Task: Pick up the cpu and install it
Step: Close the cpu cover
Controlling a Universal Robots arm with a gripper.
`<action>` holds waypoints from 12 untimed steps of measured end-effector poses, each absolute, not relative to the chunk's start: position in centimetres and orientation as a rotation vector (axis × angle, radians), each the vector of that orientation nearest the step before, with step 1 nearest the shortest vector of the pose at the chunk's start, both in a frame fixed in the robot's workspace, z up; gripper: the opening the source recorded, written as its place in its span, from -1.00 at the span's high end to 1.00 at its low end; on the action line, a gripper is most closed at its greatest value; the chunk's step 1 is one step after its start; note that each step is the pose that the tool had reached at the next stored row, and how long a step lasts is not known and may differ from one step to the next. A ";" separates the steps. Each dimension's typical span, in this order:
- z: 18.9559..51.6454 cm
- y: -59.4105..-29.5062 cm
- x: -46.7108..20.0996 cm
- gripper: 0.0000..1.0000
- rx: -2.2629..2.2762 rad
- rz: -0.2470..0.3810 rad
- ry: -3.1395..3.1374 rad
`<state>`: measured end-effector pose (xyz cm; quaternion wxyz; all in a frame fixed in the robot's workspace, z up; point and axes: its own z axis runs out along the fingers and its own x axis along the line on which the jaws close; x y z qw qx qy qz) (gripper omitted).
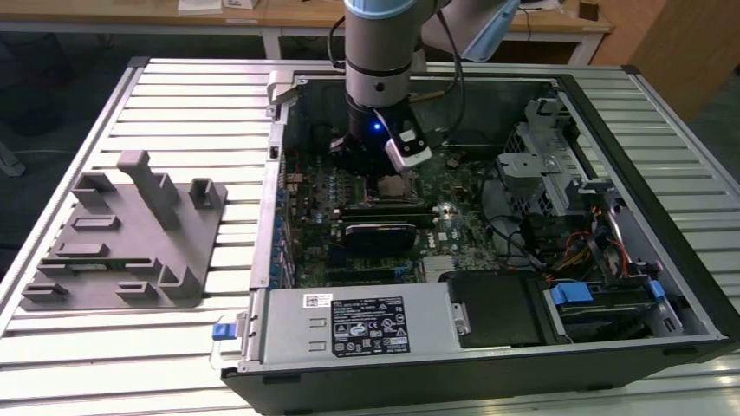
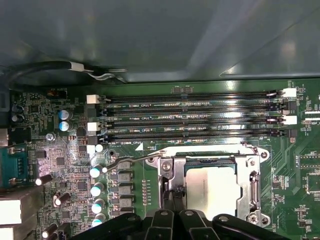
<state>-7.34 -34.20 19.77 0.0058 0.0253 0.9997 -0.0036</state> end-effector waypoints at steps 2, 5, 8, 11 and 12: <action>19.9 -34.2 -7.3 0.79 0.079 -0.011 3.129; 20.0 -34.2 -7.3 0.79 0.079 -0.011 3.129; 20.2 -34.2 -7.3 0.79 0.079 -0.011 3.129; 20.5 -34.2 -7.3 0.79 0.079 -0.011 3.129; 20.7 -34.2 -7.3 0.79 0.079 -0.011 3.129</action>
